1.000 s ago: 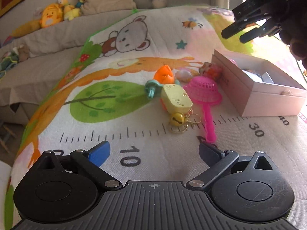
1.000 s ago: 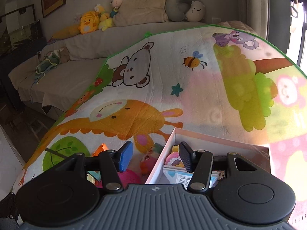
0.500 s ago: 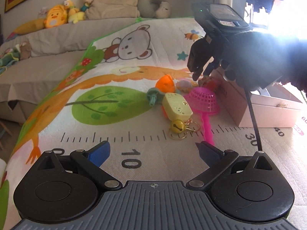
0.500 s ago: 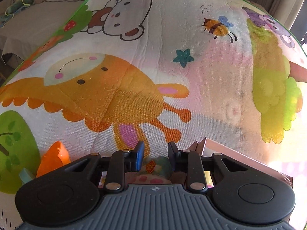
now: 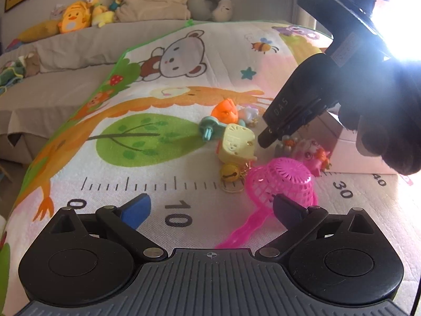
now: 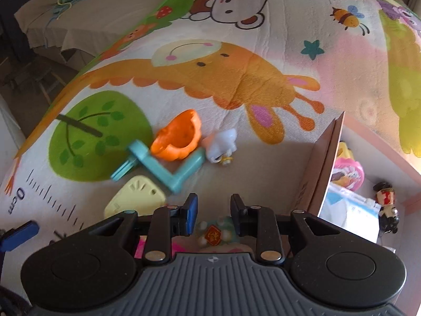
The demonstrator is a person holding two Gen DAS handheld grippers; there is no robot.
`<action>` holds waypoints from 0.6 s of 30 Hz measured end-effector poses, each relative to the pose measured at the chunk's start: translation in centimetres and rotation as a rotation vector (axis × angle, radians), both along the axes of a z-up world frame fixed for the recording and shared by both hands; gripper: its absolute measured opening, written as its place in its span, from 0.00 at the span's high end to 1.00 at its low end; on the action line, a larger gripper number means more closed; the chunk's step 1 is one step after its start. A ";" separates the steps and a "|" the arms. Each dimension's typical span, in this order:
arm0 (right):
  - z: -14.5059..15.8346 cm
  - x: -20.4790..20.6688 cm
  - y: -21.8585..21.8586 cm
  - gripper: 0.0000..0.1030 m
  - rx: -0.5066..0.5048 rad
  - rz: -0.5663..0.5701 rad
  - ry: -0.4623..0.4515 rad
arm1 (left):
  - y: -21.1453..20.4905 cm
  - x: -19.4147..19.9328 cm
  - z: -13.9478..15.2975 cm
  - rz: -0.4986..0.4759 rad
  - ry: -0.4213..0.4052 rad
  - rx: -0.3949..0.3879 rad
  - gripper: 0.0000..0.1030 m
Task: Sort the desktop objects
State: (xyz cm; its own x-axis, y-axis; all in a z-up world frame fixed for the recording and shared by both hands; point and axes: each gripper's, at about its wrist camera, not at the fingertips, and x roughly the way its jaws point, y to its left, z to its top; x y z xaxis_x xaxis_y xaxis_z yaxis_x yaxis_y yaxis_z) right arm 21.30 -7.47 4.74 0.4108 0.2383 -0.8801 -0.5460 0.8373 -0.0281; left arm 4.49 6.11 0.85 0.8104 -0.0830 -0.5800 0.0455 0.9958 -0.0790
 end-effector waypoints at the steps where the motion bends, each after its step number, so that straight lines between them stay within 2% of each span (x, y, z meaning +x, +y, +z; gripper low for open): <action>1: -0.2 -1.5 0.0 0.74 0.011 0.033 0.010 | -0.2 -0.3 0.0 -0.027 0.010 0.002 0.01; 5: -0.5 -5.9 -1.6 0.72 0.024 0.090 -0.011 | -1.0 -1.8 -0.3 -0.134 0.052 -0.018 0.00; 7: -0.5 -7.5 -3.2 0.72 0.044 0.092 -0.012 | -1.7 -2.3 -0.4 -0.166 0.065 -0.005 0.00; 12: -0.6 -11.1 -7.3 0.70 0.022 0.072 -0.101 | -3.3 -2.5 -0.5 -0.207 0.092 -0.010 0.00; 15: -0.4 -12.4 -10.1 0.60 0.008 0.007 -0.177 | -4.6 -2.5 -0.4 -0.230 0.105 -0.005 0.00; 18: 0.4 -13.2 -13.5 0.49 0.050 -0.089 -0.236 | -5.9 -2.5 -0.3 -0.265 0.124 -0.015 0.00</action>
State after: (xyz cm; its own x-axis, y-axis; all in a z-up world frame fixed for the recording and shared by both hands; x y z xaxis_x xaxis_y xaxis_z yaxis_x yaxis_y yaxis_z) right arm 8.13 -21.00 5.17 0.6250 0.2328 -0.7451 -0.4536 0.8852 -0.1038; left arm 1.97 0.16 0.55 0.6827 -0.2913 -0.6701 0.2928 0.9493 -0.1143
